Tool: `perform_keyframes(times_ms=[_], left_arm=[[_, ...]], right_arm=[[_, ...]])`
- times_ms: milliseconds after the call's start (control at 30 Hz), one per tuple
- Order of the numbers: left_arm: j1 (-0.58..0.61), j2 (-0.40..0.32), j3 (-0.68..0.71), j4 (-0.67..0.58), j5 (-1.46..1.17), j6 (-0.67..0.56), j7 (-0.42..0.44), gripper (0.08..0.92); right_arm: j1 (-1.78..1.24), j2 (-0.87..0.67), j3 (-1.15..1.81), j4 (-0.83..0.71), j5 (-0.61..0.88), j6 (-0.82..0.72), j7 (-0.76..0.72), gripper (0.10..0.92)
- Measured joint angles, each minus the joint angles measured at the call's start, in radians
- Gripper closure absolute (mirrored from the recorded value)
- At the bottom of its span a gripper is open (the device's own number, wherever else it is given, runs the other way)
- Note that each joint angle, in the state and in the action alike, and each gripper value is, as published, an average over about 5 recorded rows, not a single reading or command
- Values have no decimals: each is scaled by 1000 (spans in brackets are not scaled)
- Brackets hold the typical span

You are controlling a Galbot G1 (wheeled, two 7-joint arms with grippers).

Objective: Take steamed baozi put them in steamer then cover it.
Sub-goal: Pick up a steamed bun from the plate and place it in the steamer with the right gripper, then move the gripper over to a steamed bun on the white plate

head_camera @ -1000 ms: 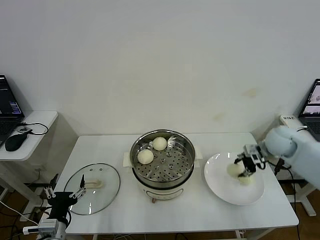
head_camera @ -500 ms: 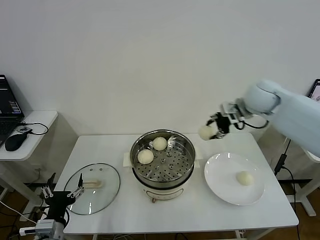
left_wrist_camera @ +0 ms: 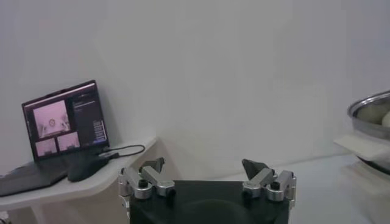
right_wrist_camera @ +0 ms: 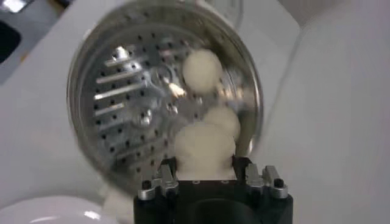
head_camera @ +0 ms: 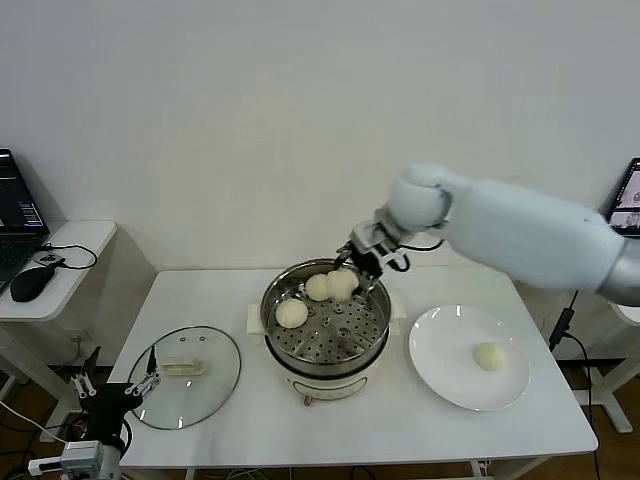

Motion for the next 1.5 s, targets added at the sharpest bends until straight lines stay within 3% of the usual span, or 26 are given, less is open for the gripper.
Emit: perform_keyframes(times_ms=[667,933,1033,1233,1500], left_arm=[[-7,-18,9,14,6,-12,-6,177],[-8,-20,11,18,7,-13,-6,177],[-8,-19,11,18,8,-13,-6,177],[-8,-10,2,13,6,-13,-6,177],[-12,9,0,8,1,-9,-3,177]], right_arm=[[-45,94,-103,10,-155,252,-4,371],[-51,90,-106,20,-185,289,-1,262],[-44,82,-101,24,-186,291,-5,214],[-17,48,-75,32,-168,267,-16,203],[11,-86,-22,80,-91,89,-10,203]])
